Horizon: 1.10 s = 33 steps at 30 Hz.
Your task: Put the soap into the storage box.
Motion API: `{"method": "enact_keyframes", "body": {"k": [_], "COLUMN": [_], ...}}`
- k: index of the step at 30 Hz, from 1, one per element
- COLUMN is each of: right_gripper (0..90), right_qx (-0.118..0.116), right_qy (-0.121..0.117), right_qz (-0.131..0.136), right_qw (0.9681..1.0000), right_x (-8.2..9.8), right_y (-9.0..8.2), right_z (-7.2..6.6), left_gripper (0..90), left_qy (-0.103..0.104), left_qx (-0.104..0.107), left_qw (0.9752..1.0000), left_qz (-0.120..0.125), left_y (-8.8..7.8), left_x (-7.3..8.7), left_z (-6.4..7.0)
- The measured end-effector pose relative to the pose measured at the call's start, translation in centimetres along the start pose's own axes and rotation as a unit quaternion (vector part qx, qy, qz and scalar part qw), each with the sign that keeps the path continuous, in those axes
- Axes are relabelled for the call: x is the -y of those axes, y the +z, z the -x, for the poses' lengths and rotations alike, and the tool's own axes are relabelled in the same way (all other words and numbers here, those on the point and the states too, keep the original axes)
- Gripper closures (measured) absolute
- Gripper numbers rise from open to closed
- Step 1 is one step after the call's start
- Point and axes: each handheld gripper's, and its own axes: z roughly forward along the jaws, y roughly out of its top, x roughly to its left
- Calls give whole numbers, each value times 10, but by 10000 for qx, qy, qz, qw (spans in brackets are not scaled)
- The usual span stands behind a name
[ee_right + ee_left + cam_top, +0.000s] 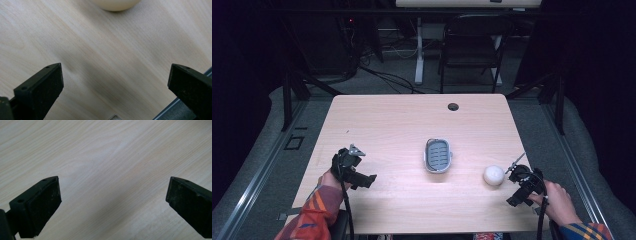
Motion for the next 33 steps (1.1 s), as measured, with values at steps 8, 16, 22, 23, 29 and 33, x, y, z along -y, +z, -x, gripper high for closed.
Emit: {"method": "enact_keyframes", "body": {"k": [8,16,22,23,29,33], "right_gripper": [0,0,0,0,0,0], "right_qx": [35,18,25,23,77,91], "right_qy": [-81,-339,-426,-465,-601,-673], "right_qz": [144,160,101,76,-80,-118], "right_qw": [9999,9993,9990,9989,9981,9976], "right_x": [-10,-29,-45,-47,-61,-69], "right_y": [-8,-11,-11,-11,-7,-5], "right_z": [1,-3,-3,-3,-4,-5], "left_gripper": [0,0,0,0,0,0], "left_qy": [38,45,50,54,63,65], "left_qx": [6,27,44,35,82,56], "left_qw": [10000,10000,10000,10000,9999,10000], "left_qz": [-20,-30,-19,-26,-47,-27], "left_y": [1,2,2,2,2,2], "left_x": [-1,-2,-2,-2,-2,-2], "left_z": [0,1,1,1,0,1]}}
